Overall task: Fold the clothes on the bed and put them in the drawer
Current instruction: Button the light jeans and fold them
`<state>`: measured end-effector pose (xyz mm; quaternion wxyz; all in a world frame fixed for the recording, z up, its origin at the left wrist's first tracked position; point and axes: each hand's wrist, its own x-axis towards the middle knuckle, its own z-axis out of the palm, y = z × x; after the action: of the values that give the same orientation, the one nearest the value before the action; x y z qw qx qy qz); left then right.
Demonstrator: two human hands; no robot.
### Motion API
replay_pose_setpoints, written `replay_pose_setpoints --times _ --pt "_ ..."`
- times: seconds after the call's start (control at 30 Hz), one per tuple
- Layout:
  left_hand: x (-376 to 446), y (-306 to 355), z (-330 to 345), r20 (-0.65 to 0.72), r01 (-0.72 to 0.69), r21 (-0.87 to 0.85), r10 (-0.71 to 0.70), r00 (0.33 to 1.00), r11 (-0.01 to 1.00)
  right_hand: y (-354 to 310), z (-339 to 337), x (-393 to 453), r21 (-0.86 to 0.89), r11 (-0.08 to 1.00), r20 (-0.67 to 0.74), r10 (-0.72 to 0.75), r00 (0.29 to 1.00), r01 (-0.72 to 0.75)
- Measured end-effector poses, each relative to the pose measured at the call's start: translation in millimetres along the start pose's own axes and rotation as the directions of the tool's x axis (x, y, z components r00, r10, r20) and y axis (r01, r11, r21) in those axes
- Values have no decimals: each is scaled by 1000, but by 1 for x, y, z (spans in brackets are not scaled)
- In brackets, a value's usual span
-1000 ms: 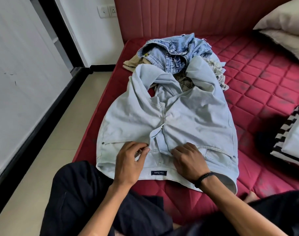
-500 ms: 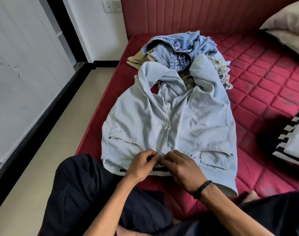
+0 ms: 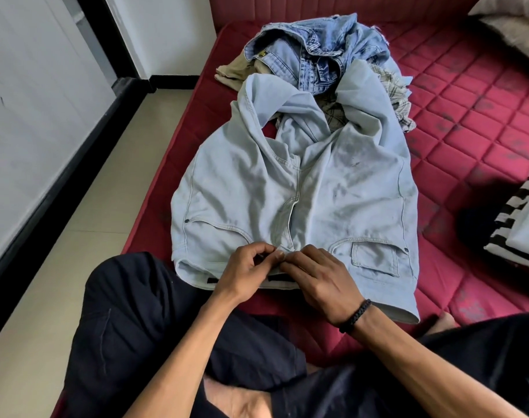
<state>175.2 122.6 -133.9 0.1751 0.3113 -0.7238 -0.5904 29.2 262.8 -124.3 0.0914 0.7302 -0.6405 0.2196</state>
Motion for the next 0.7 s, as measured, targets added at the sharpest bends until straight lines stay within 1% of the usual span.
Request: replay_pose_setpoints --times 0.13,0.2,0.27,0.33,0.4,0.47,0.57,0.63,0.7 --pt "-2 -1 0 16 24 4 -24 1000 1000 -1 -2 -1 -21 1000 1 -6 1000 6" --pt "-1 1 -1 6 11 23 -11 1000 1000 0 -3 -1 -12 1000 7 0 1000 0" --pt "0 4 -1 22 -14 64 13 1000 998 1 -4 0 4 999 28 32 999 -33" --pt "2 3 -2 69 11 73 -16 998 997 -1 -4 2 23 996 54 88 995 -89" --pt "2 1 -4 99 39 48 -43 994 998 -6 -3 3 43 990 96 127 987 -132" --pt "3 -2 -6 114 55 32 -59 992 998 -7 -1 3 57 990 118 119 986 -127" --pt "3 -3 -8 131 92 -33 -87 988 995 -6 -1 3 82 988 82 123 989 -130" --pt "3 1 -8 145 111 -99 -96 985 989 -7 -2 3 119 976 54 176 983 -181" --pt "3 4 -8 160 114 -91 -98 982 989 -7 -2 4 146 959 43 241 970 -244"
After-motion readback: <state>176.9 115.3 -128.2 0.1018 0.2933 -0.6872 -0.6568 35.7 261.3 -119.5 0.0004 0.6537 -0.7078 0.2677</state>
